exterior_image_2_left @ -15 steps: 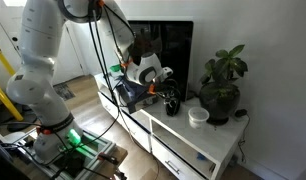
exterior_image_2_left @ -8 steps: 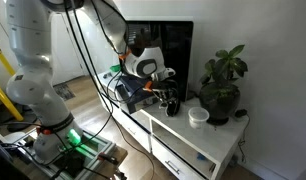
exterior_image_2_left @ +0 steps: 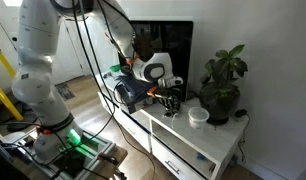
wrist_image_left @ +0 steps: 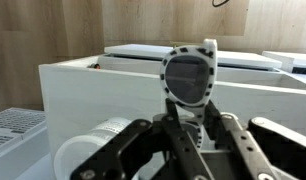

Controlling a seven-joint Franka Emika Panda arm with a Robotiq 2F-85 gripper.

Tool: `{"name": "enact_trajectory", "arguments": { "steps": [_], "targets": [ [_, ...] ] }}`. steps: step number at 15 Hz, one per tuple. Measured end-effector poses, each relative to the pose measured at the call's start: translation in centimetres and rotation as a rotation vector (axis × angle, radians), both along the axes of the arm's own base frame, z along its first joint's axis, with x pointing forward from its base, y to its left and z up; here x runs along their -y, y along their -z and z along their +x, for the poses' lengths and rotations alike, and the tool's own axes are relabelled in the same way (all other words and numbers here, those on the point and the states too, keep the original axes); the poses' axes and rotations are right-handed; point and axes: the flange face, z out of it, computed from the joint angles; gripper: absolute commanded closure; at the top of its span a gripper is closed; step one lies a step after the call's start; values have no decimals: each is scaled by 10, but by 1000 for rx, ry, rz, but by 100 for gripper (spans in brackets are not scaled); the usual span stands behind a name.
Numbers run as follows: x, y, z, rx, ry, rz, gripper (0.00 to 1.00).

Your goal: Remove the glasses from the pouch and put them on the table

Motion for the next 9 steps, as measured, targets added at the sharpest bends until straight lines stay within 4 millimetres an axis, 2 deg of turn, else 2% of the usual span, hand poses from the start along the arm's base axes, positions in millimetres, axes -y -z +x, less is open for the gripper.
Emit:
{"name": "enact_trajectory", "arguments": {
  "steps": [5, 9],
  "targets": [
    [-4, 47, 28, 89, 30, 12, 93],
    [11, 69, 39, 114, 53, 3, 93]
  ]
}}
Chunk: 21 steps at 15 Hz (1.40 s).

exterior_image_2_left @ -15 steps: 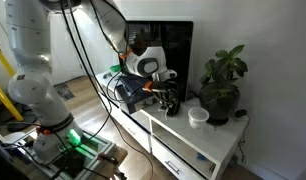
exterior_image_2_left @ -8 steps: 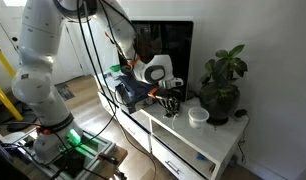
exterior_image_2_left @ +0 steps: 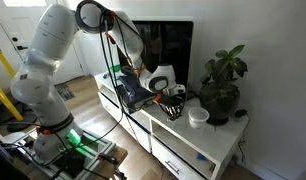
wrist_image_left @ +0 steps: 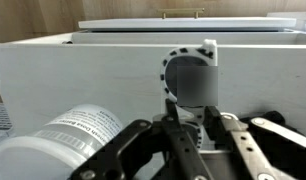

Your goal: Remove the glasses from the pouch and put them on the table

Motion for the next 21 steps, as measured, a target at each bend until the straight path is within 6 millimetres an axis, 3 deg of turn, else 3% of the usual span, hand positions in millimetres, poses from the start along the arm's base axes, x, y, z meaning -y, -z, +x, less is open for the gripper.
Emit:
{"name": "enact_trajectory", "arguments": {
  "steps": [7, 8, 10, 15, 17, 21],
  "targets": [
    [15, 31, 14, 34, 16, 5, 93],
    [15, 35, 17, 37, 14, 8, 84],
    [15, 41, 23, 45, 12, 10, 44],
    [15, 41, 35, 84, 0, -3, 10],
    [17, 33, 39, 109, -8, -20, 1],
    [18, 7, 42, 133, -25, -37, 0]
  ]
}}
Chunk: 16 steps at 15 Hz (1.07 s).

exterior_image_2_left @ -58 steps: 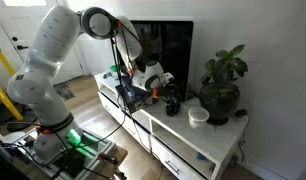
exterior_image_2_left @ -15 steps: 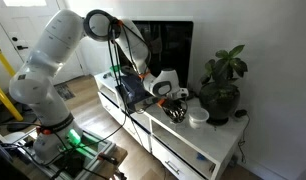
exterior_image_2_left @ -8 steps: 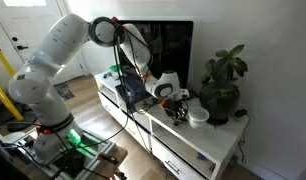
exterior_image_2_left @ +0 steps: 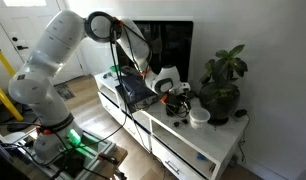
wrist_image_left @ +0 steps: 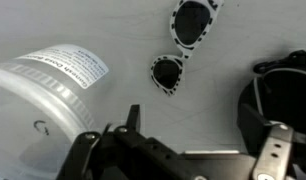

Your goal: Remove the glasses from the pouch and put them on the table

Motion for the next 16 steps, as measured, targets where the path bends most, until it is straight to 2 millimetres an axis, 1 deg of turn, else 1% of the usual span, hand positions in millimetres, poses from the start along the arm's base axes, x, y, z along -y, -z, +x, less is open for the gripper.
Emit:
{"name": "enact_trajectory", "arguments": {
  "steps": [2, 7, 11, 16],
  "targets": [
    [-4, -17, -1, 5, -17, 0, 0],
    [-24, -70, -6, 24, -37, 11, 0],
    [-40, -113, -20, 25, -11, 40, 0],
    [-56, -155, -38, 16, 105, 180, 0]
  ]
}}
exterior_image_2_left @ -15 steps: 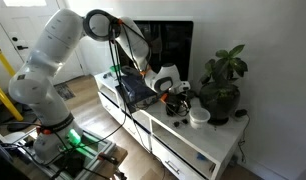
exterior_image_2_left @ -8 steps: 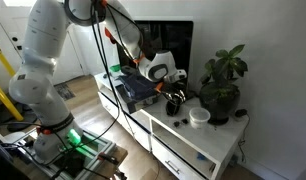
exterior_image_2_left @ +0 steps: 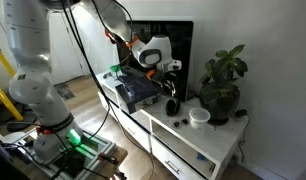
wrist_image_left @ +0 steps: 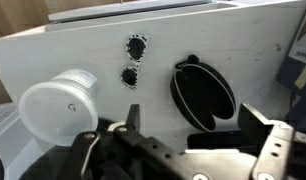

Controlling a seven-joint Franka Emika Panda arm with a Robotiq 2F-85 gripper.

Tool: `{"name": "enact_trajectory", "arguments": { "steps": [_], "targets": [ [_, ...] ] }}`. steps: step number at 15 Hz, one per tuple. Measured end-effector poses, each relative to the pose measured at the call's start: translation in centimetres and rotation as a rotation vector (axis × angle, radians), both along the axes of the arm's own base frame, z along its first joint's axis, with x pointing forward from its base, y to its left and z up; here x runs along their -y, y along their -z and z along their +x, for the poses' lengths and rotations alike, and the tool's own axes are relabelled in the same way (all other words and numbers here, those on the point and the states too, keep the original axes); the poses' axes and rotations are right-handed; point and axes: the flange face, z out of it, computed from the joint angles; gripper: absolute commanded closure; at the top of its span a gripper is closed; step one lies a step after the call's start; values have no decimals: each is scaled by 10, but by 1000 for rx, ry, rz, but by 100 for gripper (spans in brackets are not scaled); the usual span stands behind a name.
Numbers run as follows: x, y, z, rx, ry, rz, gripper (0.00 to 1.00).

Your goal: Remove the glasses from the pouch and put them on the table

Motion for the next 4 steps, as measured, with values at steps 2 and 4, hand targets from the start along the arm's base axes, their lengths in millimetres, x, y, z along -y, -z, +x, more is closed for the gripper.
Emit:
{"name": "enact_trajectory", "arguments": {
  "steps": [2, 4],
  "targets": [
    [-3, -12, -4, 19, 33, 25, 0],
    [-5, -16, -7, 25, 40, 30, 0]
  ]
}}
